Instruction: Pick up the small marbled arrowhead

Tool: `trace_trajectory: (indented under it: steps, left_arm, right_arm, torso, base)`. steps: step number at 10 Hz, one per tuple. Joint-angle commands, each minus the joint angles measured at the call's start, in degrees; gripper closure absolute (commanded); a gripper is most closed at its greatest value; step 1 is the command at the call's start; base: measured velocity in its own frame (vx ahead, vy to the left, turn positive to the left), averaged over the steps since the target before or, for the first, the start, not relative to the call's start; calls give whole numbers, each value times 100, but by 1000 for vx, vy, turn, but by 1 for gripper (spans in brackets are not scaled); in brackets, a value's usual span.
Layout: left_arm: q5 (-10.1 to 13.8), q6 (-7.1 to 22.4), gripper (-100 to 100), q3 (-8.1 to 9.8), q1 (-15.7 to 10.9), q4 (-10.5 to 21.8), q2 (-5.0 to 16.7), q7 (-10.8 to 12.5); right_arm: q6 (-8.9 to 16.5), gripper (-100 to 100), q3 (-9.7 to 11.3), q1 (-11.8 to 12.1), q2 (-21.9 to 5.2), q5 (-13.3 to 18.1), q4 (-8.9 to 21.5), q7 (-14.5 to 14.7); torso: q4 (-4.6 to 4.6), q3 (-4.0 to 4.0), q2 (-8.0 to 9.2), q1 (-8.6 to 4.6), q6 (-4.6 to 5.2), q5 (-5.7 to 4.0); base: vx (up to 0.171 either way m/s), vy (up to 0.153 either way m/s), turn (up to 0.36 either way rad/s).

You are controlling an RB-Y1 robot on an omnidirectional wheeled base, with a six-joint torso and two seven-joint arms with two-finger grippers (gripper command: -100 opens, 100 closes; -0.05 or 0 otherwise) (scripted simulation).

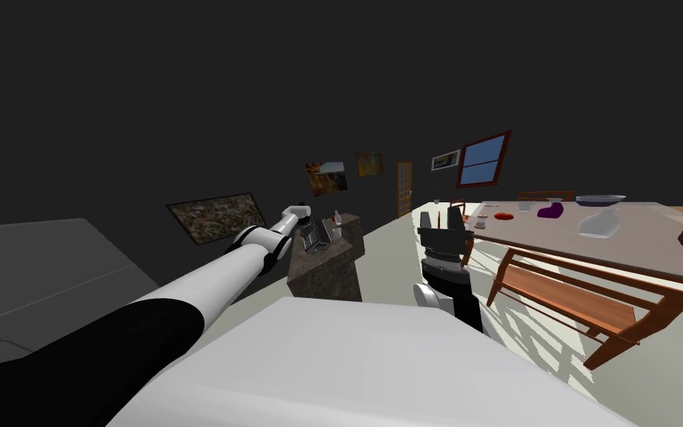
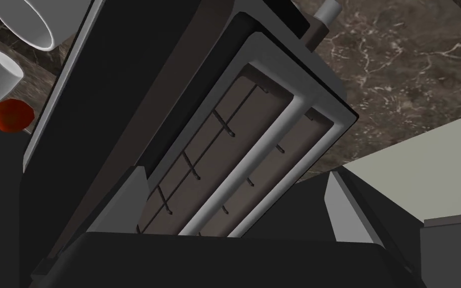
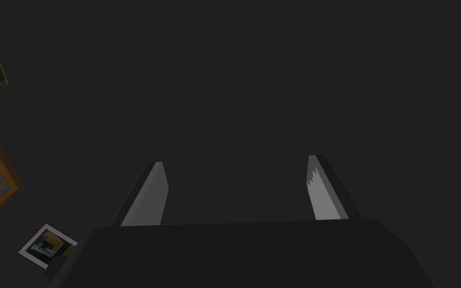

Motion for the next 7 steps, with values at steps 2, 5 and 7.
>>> trace_trajectory:
  steps: [2,5,7]
  left_arm:
    - [54,232,-100,-33,111,251,-108,-60]
    - [54,232,-100,-33,111,273,-108,-60]
    - [52,211,0,-34,77,381,-111,-72]
  right_arm:
    - [0,0,0,0,0,0,0,0]
    - [0,0,0,0,0,0,0,0]
    - [0,0,0,0,0,0,0,0]
  torso:
    - [-34,-26,-20,8,-2,15]
    - [-100,-98,-103,34,13,50]
    - [-106,-114,-127,37,14,51]
  base:
    - [11,-15,23]
    - [4,-8,-7]
    - [0,0,0]
